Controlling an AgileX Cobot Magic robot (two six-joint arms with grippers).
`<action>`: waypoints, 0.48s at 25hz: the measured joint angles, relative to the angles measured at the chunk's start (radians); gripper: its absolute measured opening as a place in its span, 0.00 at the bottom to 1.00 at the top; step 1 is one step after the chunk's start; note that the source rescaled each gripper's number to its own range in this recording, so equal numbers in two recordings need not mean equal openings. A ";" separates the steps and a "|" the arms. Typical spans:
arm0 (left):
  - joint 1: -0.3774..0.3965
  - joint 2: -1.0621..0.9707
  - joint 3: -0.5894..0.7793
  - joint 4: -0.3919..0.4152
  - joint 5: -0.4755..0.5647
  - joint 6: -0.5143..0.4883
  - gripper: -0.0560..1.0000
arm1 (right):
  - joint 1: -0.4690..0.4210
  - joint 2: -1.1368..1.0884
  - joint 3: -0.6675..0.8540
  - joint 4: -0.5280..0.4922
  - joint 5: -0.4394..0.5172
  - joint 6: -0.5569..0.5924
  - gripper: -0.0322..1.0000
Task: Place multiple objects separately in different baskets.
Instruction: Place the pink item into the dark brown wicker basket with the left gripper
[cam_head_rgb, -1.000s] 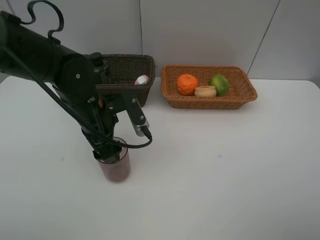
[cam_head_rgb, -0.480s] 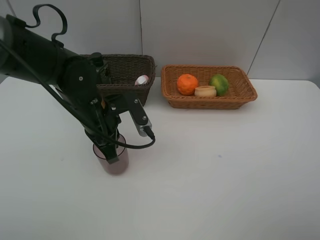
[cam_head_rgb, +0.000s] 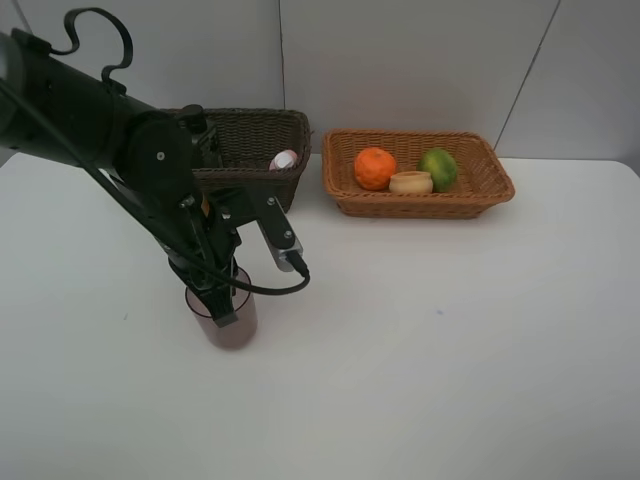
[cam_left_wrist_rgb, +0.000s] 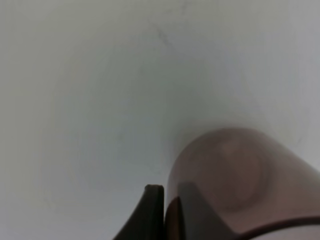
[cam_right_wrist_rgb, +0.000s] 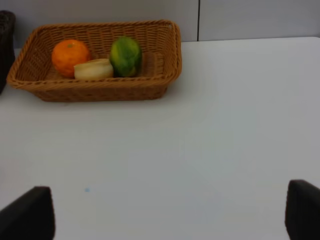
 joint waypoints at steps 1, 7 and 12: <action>0.000 0.000 0.000 -0.001 0.000 0.000 0.05 | 0.000 0.000 0.000 0.000 0.000 0.000 1.00; 0.000 0.000 -0.002 -0.001 0.003 0.000 0.05 | 0.000 0.000 0.000 0.000 0.000 0.000 1.00; 0.000 -0.017 -0.034 -0.002 0.065 -0.029 0.05 | 0.000 0.000 0.000 0.000 0.000 0.000 1.00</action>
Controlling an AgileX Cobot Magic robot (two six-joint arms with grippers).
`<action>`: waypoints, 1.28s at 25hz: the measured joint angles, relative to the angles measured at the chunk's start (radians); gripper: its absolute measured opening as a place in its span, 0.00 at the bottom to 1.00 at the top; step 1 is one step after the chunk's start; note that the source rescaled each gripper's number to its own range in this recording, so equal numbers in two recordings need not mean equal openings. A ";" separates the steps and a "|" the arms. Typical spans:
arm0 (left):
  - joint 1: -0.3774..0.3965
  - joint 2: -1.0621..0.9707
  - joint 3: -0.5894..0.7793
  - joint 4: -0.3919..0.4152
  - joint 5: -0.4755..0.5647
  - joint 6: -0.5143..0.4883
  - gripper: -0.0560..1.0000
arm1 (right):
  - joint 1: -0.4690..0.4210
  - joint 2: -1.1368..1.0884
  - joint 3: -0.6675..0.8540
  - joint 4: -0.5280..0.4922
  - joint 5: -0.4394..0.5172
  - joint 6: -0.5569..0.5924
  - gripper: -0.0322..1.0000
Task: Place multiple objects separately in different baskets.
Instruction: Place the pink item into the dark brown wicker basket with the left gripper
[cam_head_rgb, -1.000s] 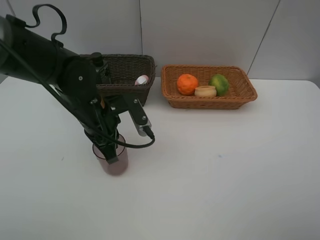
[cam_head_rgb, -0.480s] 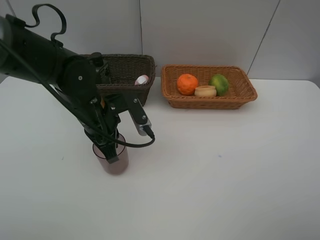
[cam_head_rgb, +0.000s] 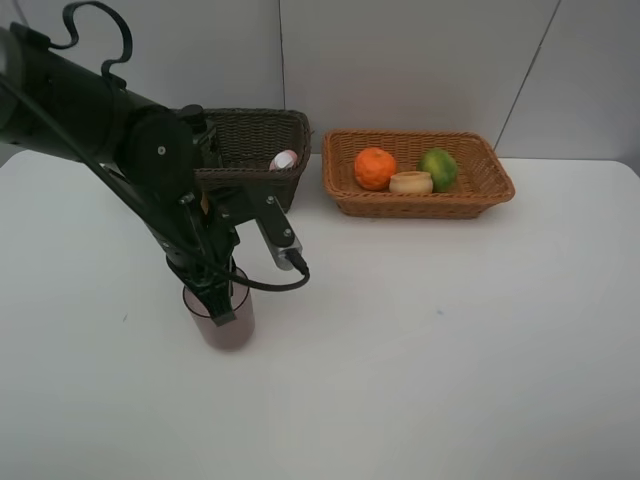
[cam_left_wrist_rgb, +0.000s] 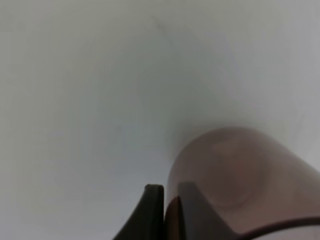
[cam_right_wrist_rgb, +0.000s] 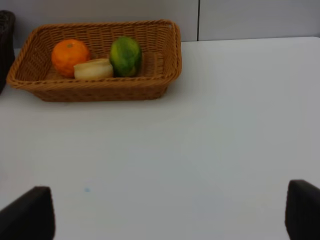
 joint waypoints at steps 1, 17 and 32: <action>0.000 -0.011 -0.021 0.000 0.022 -0.030 0.05 | 0.000 0.000 0.000 0.000 0.000 0.000 1.00; 0.088 -0.028 -0.606 0.190 0.306 -0.580 0.05 | 0.000 0.000 0.000 0.000 0.000 0.000 1.00; 0.166 0.199 -0.658 0.408 0.031 -0.694 0.05 | 0.000 0.000 0.000 0.000 0.000 0.000 1.00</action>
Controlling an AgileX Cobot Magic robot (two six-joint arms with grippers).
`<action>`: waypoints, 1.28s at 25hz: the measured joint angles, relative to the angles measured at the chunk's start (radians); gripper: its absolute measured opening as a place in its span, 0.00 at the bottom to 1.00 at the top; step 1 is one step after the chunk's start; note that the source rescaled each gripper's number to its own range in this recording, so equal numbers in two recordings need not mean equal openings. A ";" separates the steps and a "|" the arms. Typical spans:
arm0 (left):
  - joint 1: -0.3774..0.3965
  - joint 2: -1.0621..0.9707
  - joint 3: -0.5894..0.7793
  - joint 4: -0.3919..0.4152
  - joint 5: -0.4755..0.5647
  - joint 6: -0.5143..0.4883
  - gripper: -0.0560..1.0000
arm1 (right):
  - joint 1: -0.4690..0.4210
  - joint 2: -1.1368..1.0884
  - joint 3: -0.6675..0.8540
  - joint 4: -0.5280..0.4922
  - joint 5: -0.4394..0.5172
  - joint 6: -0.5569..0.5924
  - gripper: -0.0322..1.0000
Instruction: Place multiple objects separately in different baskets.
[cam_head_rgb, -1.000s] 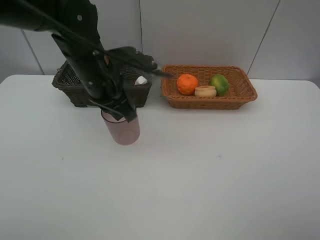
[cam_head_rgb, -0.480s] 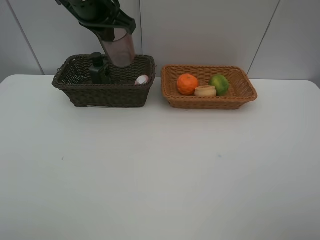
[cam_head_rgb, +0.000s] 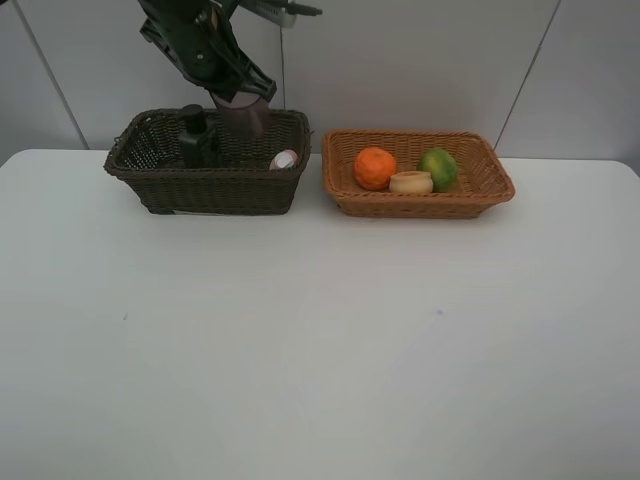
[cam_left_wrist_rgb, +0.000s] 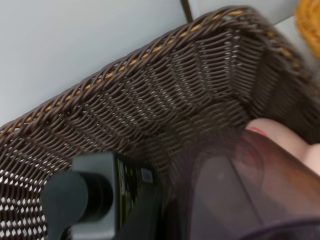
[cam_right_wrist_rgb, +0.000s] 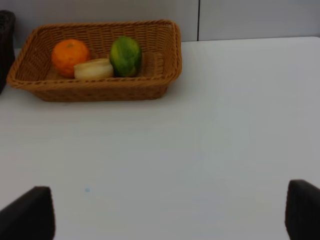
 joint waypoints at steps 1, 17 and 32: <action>0.008 0.015 0.000 0.002 -0.019 -0.001 0.05 | 0.000 0.000 0.000 0.000 0.000 0.000 1.00; 0.044 0.176 0.000 0.004 -0.164 -0.004 0.05 | 0.000 0.000 0.000 0.000 0.000 0.000 1.00; 0.044 0.176 -0.002 0.001 -0.181 -0.004 0.88 | 0.000 0.000 0.000 0.000 0.000 0.000 1.00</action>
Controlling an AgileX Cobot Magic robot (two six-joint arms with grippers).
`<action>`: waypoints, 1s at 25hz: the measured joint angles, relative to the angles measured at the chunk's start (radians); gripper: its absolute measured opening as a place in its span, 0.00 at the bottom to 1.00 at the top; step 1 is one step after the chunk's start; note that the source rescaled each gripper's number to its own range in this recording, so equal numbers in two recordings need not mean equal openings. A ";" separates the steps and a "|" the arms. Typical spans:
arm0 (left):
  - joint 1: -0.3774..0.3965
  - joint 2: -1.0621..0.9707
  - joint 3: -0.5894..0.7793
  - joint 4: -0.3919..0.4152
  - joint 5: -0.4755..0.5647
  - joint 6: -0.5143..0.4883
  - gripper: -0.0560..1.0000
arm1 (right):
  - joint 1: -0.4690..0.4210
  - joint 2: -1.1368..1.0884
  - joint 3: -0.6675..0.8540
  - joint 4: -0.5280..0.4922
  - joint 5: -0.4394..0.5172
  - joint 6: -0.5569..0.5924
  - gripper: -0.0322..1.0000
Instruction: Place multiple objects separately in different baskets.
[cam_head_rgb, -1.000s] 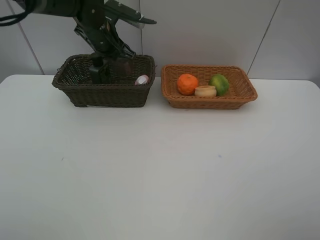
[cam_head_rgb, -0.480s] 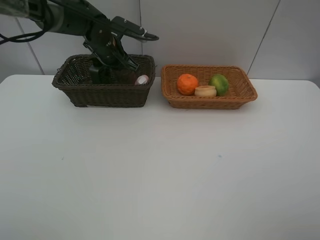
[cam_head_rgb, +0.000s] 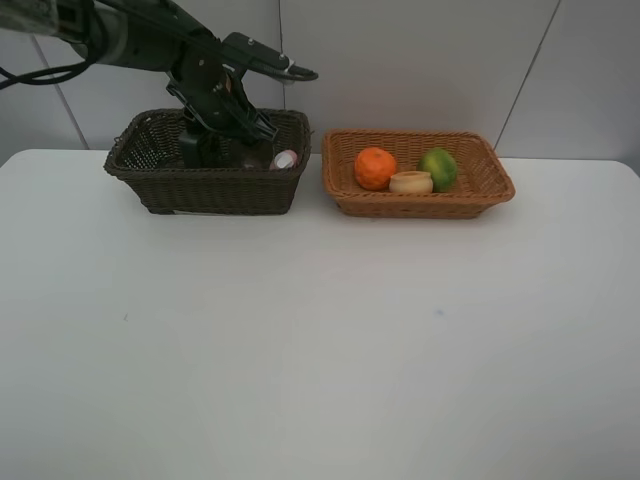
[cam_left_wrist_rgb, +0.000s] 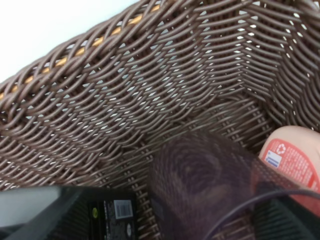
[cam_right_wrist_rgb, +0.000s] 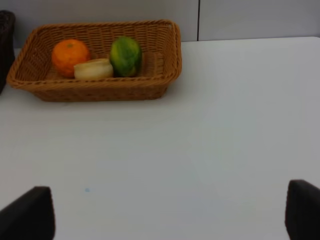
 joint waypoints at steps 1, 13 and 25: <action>0.000 -0.002 0.000 0.000 0.001 0.000 0.89 | 0.000 0.000 0.000 0.000 0.000 0.000 1.00; -0.030 -0.201 -0.002 -0.084 0.163 0.000 0.89 | 0.000 0.000 0.000 0.000 0.000 0.000 1.00; 0.120 -0.570 0.301 -0.166 0.291 0.000 0.89 | 0.000 0.000 0.000 0.000 0.000 0.000 1.00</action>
